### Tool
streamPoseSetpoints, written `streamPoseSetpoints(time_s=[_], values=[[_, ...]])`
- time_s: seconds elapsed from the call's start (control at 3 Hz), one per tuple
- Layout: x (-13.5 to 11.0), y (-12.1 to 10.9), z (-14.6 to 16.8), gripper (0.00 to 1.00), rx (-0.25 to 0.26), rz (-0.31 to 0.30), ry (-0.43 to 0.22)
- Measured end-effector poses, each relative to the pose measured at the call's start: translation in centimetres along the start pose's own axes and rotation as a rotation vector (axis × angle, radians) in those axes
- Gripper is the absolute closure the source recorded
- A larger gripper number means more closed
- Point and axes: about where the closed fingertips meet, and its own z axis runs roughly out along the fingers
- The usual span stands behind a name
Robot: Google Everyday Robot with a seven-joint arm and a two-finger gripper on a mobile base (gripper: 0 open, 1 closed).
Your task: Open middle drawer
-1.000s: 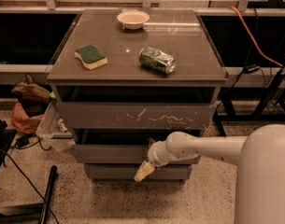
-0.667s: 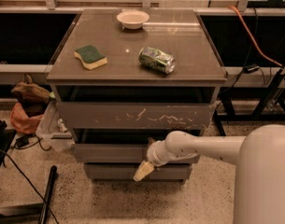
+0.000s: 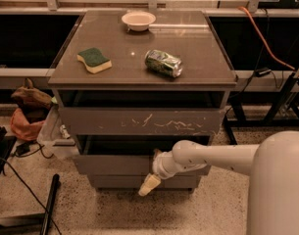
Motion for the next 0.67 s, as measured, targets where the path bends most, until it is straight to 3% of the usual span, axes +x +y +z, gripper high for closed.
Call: streamPoseSetpoints(time_s=[0.33,0.67], values=[[-0.19,1.62,-0.69,0.00,-0.016,0.009,-0.002],[-0.19,1.62,-0.69,0.00,-0.016,0.009,-0.002]])
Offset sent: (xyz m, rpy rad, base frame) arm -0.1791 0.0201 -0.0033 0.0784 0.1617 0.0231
